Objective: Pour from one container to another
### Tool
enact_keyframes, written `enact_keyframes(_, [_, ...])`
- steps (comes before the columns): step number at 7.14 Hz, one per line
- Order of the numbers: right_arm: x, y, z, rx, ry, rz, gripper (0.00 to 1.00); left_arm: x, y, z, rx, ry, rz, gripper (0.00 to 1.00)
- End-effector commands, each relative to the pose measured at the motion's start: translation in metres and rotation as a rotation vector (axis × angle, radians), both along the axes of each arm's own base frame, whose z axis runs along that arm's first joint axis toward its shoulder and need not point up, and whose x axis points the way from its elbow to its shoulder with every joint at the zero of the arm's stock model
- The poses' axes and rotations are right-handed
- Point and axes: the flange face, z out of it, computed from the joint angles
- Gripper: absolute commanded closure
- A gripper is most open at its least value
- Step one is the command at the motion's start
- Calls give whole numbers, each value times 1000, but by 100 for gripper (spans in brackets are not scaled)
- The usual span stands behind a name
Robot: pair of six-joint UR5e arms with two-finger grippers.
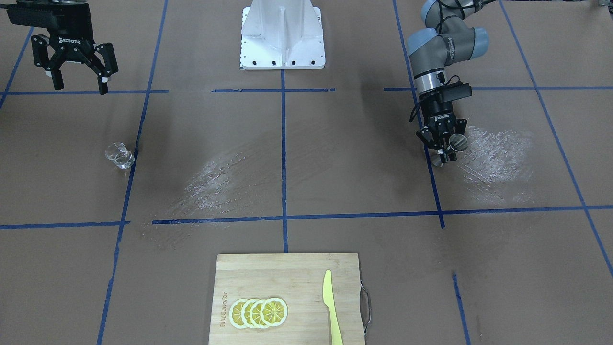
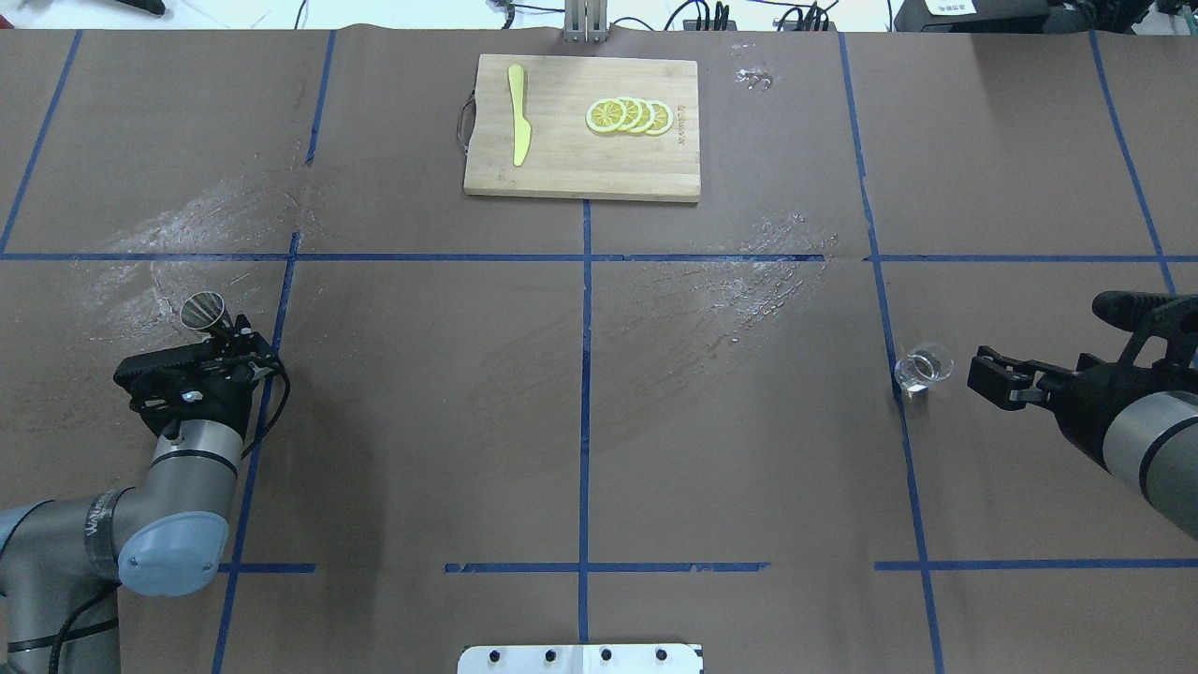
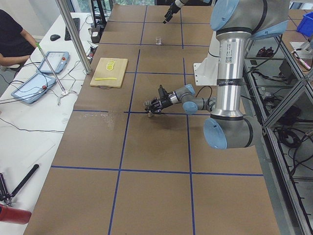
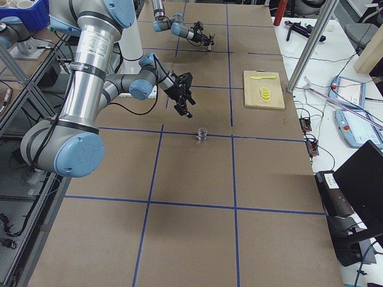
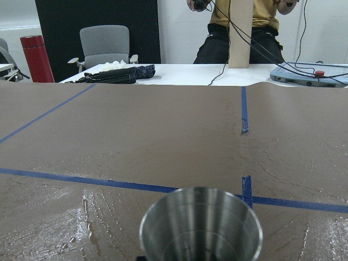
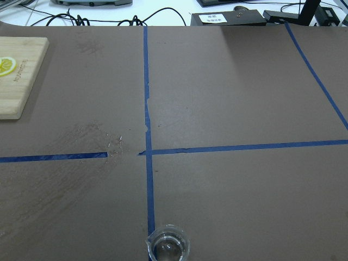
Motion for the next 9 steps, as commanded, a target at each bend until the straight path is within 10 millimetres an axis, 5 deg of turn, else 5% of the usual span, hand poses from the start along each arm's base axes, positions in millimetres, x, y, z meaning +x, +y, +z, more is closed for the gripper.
enact_keyframes(1, [-13,3,13,17,23,27,0,-20,-9,-43,41,13,2,100])
enact_keyframes(4, [-63,30,55,138,65,121,0,-41,-27,-60,65,-40,-3,100])
enact_keyframes(7, [-94,33,134,256,-45,193,1,-49,-25,-78,147,119,10,100])
enact_keyframes(9, [-112,29,141,304,-23,217,2,-49,-26,-73,167,4,54,100])
